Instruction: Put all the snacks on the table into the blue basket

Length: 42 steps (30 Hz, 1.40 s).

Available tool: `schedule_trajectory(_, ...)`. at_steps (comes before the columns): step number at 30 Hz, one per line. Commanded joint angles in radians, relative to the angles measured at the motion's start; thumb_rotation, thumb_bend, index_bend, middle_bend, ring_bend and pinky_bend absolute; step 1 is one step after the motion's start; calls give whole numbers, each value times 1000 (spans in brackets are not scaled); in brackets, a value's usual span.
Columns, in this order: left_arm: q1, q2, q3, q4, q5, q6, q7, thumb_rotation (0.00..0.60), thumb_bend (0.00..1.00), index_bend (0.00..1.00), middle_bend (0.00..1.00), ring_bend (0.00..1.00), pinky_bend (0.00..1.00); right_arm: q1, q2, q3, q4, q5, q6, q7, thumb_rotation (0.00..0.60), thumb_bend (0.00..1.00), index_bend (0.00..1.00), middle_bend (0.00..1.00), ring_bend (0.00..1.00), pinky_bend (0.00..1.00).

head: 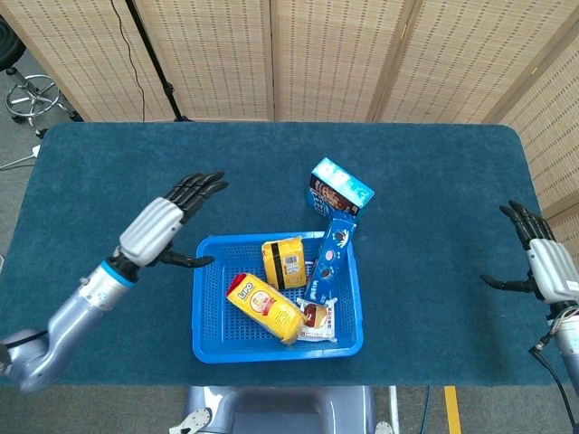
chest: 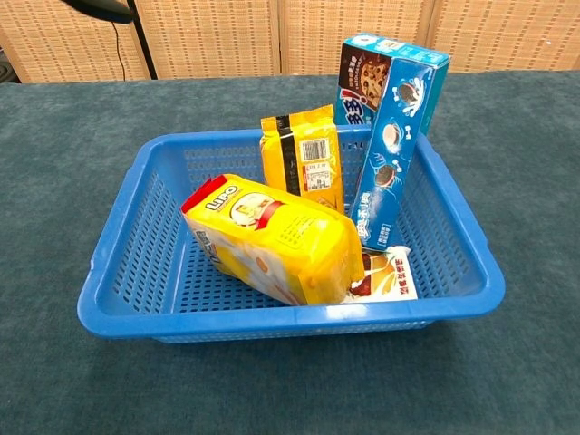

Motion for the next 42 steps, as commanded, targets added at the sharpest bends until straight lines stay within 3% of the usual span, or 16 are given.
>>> schedule_trajectory(1, 65, 65, 41, -20, -14, 42, 29, 600, 122, 0, 0, 0, 0, 51, -10, 32, 33, 0, -45, 45, 600, 0, 0, 0, 0, 0)
schedule_trajectory(7, 171, 108, 84, -7, -30, 132, 92, 600, 122, 0, 0, 0, 0, 171, -39, 85, 68, 12, -174, 149, 600, 0, 0, 0, 0, 0)
schedule_trajectory(16, 312, 111, 133, 3, -71, 251, 200, 600, 122, 0, 0, 0, 0, 337, -75, 142, 152, 63, -378, 188, 600, 0, 0, 0, 0, 0)
schedule_trajectory(27, 430, 39, 149, 22, -112, 351, 308, 600, 121, 0, 0, 0, 0, 561, -32, 242, 107, 183, -688, 257, 600, 0, 0, 0, 0, 0)
schedule_trajectory(35, 446, 8, 129, 32, -118, 352, 353, 600, 121, 0, 0, 0, 0, 676, -111, 237, 165, 320, -803, 167, 600, 0, 0, 0, 0, 0)
schedule_trajectory(42, 455, 5, 114, 36, -116, 341, 353, 600, 122, 0, 0, 0, 0, 751, -218, 184, 241, 439, -828, 51, 600, 0, 0, 0, 0, 0)
